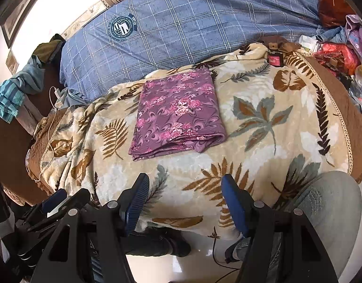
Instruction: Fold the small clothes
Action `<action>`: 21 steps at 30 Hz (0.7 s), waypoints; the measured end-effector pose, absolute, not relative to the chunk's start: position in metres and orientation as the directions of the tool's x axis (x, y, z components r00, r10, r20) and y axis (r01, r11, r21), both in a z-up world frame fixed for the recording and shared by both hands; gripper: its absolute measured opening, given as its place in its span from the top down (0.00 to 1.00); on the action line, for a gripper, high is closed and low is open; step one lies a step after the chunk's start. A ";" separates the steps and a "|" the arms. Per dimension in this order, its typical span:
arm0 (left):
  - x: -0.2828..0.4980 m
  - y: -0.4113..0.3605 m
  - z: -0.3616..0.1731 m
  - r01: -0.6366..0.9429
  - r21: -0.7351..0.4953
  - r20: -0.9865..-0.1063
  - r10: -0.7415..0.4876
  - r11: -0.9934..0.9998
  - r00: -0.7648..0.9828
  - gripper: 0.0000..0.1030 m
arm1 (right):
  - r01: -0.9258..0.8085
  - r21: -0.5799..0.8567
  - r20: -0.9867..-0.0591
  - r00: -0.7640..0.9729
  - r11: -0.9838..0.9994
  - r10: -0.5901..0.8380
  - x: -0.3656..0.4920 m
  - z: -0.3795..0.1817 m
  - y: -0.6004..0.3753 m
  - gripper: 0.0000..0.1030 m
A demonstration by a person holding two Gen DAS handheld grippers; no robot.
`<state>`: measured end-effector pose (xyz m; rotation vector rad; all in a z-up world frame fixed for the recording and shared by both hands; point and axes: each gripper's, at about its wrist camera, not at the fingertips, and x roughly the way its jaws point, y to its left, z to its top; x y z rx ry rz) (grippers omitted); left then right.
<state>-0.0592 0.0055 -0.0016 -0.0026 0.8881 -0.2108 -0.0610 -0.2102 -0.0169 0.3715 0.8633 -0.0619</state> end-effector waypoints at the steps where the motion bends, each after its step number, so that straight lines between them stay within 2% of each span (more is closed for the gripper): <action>1: -0.058 0.005 -0.001 0.185 -0.088 -0.770 -0.185 0.979 0.611 0.29 | 0.205 0.294 -0.753 0.652 0.934 0.094 -0.061 -0.017 -0.210 0.36; 21: -0.056 0.005 -0.003 0.199 -0.086 -0.774 -0.192 0.976 0.603 0.29 | 0.210 0.298 -0.752 0.652 0.931 0.094 -0.060 -0.018 -0.211 0.36</action>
